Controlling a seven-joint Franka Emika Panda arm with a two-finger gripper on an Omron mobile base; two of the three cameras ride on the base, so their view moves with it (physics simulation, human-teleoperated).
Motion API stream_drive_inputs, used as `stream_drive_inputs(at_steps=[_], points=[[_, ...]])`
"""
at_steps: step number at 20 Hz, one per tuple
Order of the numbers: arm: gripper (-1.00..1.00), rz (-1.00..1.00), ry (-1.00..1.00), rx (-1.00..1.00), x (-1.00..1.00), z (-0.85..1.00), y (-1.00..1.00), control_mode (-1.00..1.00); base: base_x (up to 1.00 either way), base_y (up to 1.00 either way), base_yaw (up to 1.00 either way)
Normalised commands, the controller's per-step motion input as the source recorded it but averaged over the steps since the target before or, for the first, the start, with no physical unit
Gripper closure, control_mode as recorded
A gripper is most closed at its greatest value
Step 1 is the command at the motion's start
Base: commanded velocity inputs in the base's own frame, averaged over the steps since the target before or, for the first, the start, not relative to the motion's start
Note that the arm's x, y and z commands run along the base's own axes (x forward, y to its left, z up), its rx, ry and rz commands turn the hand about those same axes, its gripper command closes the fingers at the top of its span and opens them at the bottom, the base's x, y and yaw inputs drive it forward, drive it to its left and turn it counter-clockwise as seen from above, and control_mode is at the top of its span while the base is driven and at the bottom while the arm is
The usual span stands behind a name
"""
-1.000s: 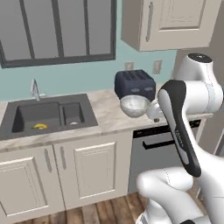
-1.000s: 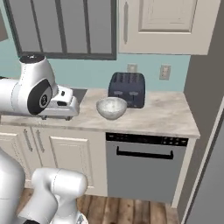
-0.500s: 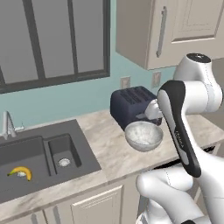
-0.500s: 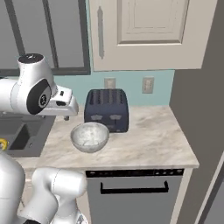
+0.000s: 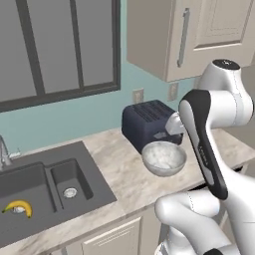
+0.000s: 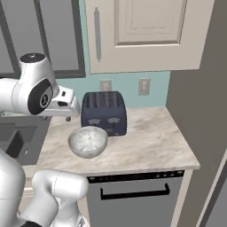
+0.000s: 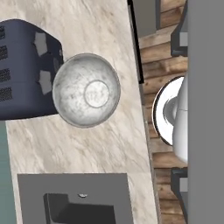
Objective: Clear the mugs and bowl far away from the sink.
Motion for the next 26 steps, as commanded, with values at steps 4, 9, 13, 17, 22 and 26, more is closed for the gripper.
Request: stream_drive_inputs(at_steps=[4, 9, 13, 17, 22, 26], points=[[-1.0, 0.0, 0.0, 0.0, 0.0, 0.0, 0.0, 1.0, 1.0, 0.0, -0.33], [-1.0, 0.0, 0.0, 0.0, 0.0, 0.0, 0.0, 1.0, 1.0, 0.0, -0.4], [-1.0, 0.0, 0.0, 0.0, 0.0, 0.0, 0.0, 1.0, 0.97, 0.0, -0.39], [-1.0, 0.0, 0.0, 0.0, 0.0, 0.0, 0.0, 1.0, 0.79, 0.0, -0.34], [-1.0, -0.17, 0.03, 0.02, 0.32, -0.11, -0.07, -1.0, 0.29, 0.0, -0.12], [-1.0, -0.2, 0.05, 0.08, 0.26, -0.16, -0.42, -1.0, 0.0, 0.0, 0.0]])
